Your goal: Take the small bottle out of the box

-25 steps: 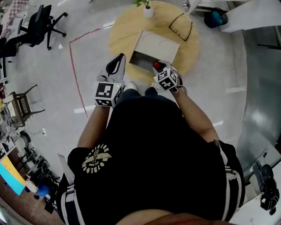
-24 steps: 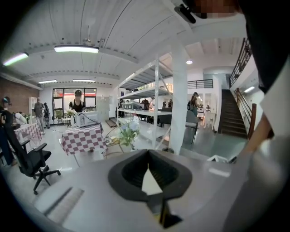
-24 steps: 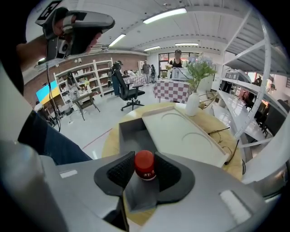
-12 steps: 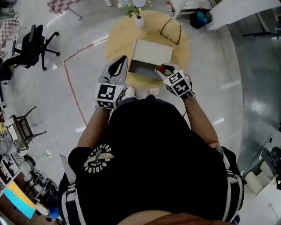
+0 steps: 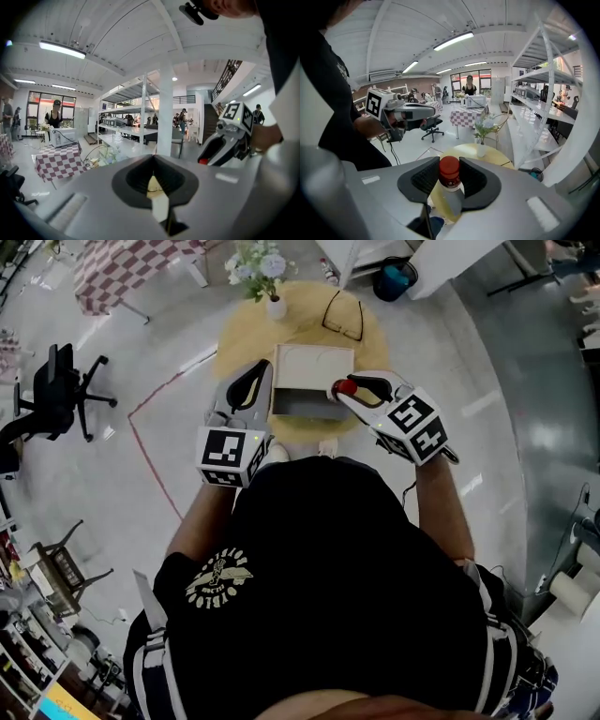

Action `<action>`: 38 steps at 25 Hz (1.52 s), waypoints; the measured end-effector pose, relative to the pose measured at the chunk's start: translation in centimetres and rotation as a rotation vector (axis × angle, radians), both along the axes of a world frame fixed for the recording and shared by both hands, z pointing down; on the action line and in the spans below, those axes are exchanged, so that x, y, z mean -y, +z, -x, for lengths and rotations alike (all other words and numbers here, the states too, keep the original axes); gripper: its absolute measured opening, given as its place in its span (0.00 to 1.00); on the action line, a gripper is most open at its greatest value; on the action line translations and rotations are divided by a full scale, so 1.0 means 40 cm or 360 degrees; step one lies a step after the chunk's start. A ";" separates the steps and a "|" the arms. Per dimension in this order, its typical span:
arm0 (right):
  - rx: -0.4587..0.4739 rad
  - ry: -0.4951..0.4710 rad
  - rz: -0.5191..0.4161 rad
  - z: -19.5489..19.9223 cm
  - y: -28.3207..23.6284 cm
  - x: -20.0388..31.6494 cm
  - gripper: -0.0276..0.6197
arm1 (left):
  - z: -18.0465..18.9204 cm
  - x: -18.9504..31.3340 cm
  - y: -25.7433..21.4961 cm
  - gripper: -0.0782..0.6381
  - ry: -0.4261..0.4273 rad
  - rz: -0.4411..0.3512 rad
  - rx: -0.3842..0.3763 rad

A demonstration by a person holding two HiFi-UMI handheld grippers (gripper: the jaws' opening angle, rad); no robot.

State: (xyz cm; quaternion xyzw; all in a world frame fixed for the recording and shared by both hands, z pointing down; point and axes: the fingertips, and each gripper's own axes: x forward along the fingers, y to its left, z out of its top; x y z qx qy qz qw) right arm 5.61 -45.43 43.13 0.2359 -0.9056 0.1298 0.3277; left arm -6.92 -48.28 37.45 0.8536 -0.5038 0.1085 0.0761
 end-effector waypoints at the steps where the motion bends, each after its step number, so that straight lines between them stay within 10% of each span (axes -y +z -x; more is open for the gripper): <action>1: 0.0016 0.0006 -0.0010 0.003 -0.023 -0.001 0.26 | 0.001 0.004 -0.009 0.11 0.0017 -0.0004 0.0001; 27: 0.0011 0.0288 -0.0089 0.077 -0.128 -0.019 0.26 | 0.094 -0.013 -0.019 0.11 0.0332 0.0040 -0.0044; 38: -0.0011 0.0223 0.0027 0.033 -0.035 0.034 0.26 | 0.081 0.039 0.085 0.11 0.0201 0.0169 0.0001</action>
